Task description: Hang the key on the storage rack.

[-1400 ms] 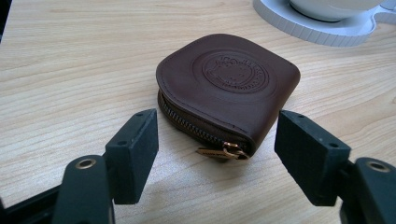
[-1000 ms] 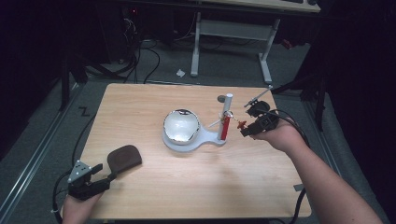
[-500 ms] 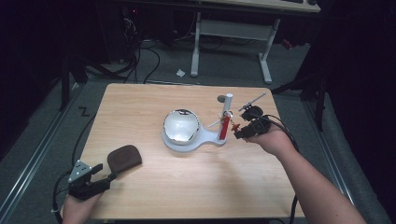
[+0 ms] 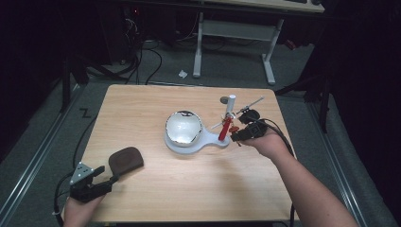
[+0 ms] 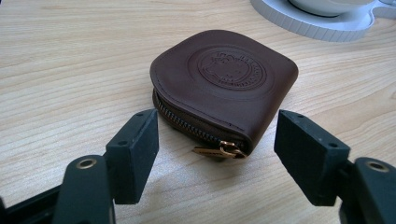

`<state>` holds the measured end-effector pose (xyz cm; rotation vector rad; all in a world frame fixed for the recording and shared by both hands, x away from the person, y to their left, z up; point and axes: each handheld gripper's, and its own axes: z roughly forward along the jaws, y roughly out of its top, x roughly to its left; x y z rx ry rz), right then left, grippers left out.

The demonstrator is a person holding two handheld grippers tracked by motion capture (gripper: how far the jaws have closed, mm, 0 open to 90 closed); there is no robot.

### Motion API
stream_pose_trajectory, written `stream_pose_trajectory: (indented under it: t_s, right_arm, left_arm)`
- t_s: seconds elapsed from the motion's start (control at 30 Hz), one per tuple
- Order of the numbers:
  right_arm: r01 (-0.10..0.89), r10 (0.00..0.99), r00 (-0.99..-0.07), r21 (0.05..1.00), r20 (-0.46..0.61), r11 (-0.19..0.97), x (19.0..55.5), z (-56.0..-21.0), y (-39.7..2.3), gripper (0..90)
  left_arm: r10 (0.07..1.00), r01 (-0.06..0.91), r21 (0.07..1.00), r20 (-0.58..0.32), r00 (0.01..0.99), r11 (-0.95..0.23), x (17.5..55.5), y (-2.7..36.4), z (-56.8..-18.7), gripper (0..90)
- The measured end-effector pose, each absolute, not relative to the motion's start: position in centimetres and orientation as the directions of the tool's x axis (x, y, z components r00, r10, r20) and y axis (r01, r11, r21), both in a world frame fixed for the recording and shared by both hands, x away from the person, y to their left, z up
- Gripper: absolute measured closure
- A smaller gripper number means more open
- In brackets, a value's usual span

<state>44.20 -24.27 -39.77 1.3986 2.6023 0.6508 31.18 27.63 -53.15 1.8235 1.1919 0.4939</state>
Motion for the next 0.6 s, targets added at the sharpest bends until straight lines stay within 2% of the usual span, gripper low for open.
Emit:
stream_pose_trajectory:
  t_s: [0.13, 0.27, 0.6]
  right_arm:
    - [0.773, 0.819, -0.563, 0.421, 0.111, 0.474, 44.2, -39.9, -24.3, 61.3]
    - [0.770, 0.819, -0.563, 0.427, 0.107, 0.473, 43.8, -39.6, -24.7, 60.3]
    - [0.763, 0.841, -0.536, 0.471, 0.078, 0.442, 40.7, -39.0, -27.1, 53.4]
  left_arm:
    - [0.878, 0.530, 0.834, -0.129, 0.460, -0.155, 31.2, 27.6, -53.2, 31.0]
    - [0.879, 0.531, 0.833, -0.132, 0.458, -0.151, 31.2, 27.7, -53.2, 30.9]
    - [0.874, 0.546, 0.827, -0.160, 0.459, -0.136, 31.3, 27.7, -53.1, 31.2]
